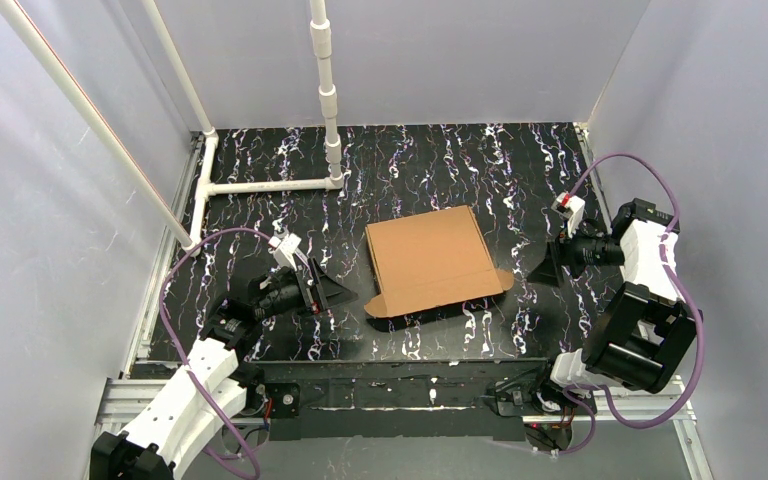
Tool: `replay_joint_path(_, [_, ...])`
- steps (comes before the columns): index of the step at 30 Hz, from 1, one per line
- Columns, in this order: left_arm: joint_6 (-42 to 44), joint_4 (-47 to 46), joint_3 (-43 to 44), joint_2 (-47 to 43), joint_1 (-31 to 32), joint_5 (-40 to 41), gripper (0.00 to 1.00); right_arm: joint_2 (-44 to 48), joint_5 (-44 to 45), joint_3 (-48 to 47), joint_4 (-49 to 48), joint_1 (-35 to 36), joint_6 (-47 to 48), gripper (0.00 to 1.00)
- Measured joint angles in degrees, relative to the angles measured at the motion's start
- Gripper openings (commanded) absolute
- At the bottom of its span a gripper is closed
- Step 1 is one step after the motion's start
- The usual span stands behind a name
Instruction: Fold the paper box
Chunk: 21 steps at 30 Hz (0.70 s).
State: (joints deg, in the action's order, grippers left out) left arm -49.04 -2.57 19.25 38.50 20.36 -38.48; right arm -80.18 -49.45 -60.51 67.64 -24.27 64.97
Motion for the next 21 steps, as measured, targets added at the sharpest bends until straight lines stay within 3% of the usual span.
replay_joint_path(21, [0.57,1.16,0.63,-0.09,0.00,0.17,0.98,0.00,-1.36,0.00,1.53,-0.15,2.19,0.83])
